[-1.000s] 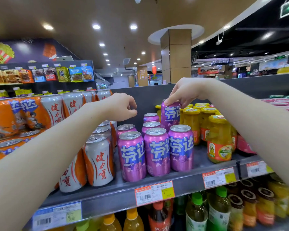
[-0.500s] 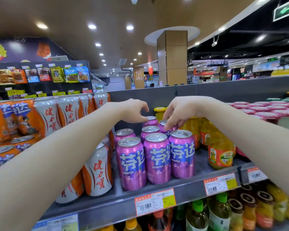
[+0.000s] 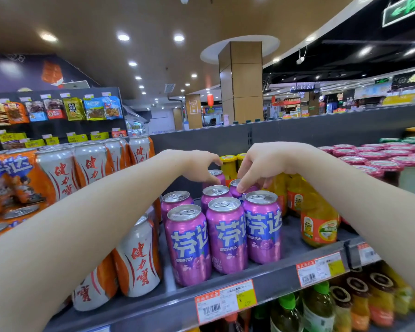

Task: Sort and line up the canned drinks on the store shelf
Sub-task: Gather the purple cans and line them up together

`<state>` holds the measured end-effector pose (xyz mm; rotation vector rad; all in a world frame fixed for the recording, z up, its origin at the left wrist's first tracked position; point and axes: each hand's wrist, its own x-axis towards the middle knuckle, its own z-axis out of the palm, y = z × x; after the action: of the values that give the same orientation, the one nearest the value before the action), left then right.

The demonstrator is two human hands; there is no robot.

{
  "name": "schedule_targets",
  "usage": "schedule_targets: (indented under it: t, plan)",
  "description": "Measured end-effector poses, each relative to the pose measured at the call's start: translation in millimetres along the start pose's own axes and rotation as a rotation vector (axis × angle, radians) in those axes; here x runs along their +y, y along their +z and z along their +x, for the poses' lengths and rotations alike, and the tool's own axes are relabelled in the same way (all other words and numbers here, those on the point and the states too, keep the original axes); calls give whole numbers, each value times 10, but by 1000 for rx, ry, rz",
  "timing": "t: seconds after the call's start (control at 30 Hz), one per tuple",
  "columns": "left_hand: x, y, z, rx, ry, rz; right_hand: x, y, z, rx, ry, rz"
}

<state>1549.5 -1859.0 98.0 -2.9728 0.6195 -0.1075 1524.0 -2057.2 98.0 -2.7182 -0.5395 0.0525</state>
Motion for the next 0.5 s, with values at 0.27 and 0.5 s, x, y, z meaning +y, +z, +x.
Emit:
schedule_targets:
  t: [0.27,0.5]
  plan:
    - [-121,62,112,-38,-25,-44,38,-9,-123,-22,22,42]
    - [-79,96,145,-93,2,-1,-24,2,-150,-35,-6,-4]
